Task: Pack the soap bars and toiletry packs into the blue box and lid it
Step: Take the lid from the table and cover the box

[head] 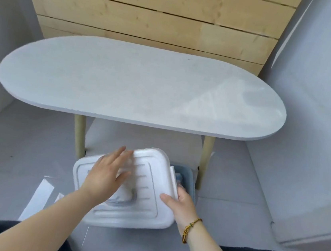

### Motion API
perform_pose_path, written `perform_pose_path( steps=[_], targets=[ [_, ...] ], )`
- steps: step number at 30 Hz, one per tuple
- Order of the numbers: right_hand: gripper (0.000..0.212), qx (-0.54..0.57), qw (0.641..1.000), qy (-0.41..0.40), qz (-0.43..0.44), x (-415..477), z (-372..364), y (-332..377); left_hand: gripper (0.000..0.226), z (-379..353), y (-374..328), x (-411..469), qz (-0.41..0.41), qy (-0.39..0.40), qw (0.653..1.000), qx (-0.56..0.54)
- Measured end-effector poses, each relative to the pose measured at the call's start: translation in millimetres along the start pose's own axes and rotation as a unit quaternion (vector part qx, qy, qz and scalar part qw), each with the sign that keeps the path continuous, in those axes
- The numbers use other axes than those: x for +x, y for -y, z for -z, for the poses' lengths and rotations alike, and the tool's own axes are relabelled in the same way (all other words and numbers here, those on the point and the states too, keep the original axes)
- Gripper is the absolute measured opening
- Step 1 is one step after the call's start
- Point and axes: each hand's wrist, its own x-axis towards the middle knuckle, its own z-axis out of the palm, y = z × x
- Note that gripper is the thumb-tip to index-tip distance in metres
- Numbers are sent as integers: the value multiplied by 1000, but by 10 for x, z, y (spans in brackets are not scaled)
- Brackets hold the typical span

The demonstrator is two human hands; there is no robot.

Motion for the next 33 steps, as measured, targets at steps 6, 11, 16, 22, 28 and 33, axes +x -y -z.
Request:
perform_pose_path(
  steps=[6,11,16,22,28,33],
  targets=[
    [14,113,989,-63,-69,377,390,-130,63,-457,371,6,126,73,987,75],
    [25,44,986,-145,-72,586,571,-268,77,-630,594,82,266,145,950,75],
    [25,-127,967,-205,-80,779,560,-447,77,-857,693,83,269,202,940,56],
    [51,-198,957,-187,-96,835,533,-624,77,-984,772,143,258,214,942,35],
    [54,-128,974,-157,-97,832,489,-773,79,-1024,831,115,235,207,949,19],
    [71,-27,971,-152,-184,892,606,-744,65,-1021,799,168,253,89,956,-116]
  ],
)
